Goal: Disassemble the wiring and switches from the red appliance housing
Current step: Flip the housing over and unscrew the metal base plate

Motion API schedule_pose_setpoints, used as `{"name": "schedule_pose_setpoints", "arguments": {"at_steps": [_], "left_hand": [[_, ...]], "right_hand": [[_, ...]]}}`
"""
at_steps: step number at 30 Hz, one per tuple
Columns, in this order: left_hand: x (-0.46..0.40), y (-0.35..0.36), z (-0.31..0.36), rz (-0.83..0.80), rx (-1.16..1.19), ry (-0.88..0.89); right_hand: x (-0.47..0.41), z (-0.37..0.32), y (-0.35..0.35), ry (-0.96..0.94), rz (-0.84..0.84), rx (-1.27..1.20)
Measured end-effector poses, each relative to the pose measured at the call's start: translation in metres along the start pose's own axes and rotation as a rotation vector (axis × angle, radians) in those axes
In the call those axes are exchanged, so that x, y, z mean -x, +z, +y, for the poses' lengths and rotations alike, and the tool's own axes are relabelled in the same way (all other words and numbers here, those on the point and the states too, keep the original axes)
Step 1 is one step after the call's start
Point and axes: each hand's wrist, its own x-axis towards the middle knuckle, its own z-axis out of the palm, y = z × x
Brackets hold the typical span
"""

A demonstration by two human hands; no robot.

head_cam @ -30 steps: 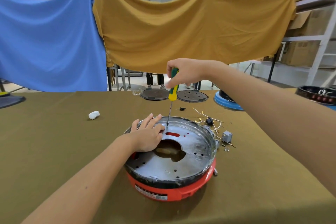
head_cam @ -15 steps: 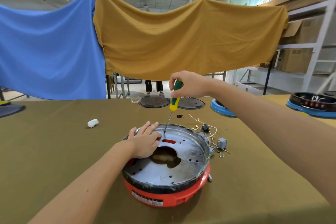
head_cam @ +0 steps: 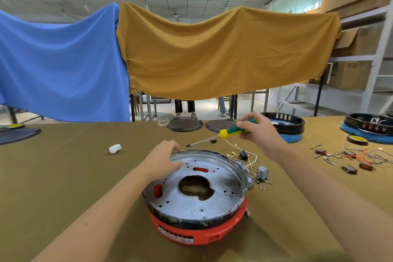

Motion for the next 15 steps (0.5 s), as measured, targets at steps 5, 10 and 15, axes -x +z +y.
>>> {"name": "schedule_pose_setpoints", "arguments": {"at_steps": [5,10,15], "left_hand": [[0.013,-0.006,-0.005,0.049,0.089,0.018],[0.018,-0.006,0.000,0.158,0.224,0.025],[0.024,-0.006,-0.001,0.134,0.230,0.047]], "right_hand": [[0.019,0.044,0.019,0.121,0.047,-0.302],[0.028,0.067,0.031,0.162,0.100,-0.417],[0.029,0.069,0.033,0.166,0.076,-0.372]]}}
